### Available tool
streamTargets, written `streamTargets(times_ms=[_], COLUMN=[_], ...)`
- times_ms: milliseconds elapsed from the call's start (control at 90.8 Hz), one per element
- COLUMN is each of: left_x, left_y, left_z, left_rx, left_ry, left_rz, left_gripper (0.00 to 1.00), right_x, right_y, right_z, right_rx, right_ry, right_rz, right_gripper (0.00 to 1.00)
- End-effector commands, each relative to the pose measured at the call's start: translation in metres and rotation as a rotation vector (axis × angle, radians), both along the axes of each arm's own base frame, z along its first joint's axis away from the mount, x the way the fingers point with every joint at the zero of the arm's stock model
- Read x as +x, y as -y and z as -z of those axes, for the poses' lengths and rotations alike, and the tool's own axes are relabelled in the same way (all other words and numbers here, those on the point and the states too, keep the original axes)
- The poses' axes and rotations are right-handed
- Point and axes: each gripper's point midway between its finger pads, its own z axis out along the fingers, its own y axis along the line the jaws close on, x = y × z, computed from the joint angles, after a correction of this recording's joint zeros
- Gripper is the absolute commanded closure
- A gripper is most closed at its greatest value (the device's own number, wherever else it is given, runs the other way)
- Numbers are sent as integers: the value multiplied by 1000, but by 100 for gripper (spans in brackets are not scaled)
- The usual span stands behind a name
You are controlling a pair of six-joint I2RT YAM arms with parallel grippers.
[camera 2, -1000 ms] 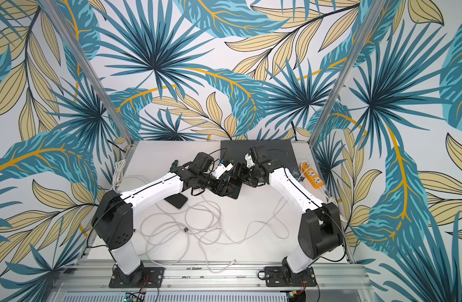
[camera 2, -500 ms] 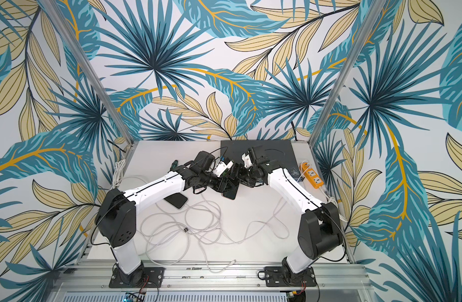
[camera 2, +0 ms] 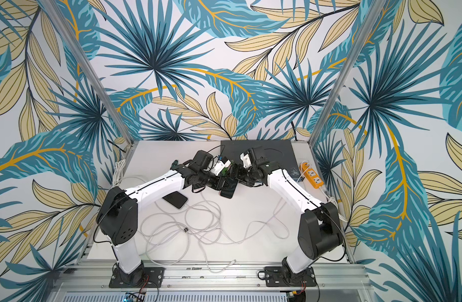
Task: Plug the charging cable into the phone
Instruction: Pick up the phone at the center of the board, then pick up the charging cable from the center of the board.
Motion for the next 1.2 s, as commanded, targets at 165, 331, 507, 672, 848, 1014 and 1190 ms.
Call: streamTargets(times_ms=[165,331,507,672,848,1014,1190], left_x=[-4,0,6,4,4,-1,-12], left_y=[-33,-73,-111,-130,-149,-162,-172], left_z=[-13,-18,-34,-39,-36,-38,-39], left_rx=[-24,-33,-35,-9,-4,10,21], left_ry=[46,34,75,104,89,90,97], left_rz=[-94,-236,-377,-433,-487,-522,-548], left_gripper=[100,100,100,100,100,100,100], right_x=[33,43,-30,-116,-158,-173,-192], right_y=[42,88,120,114,84,67,99], right_z=[-43,-49,21,58,80,117,142], right_rx=[2,-102,-307,-413,-437,-564,-708], right_ry=[237,251,-79,-127,55,230,275], right_rz=[147,282,249,-13,-387,-738,-1017], right_gripper=[7,7,16,19,23,31,36])
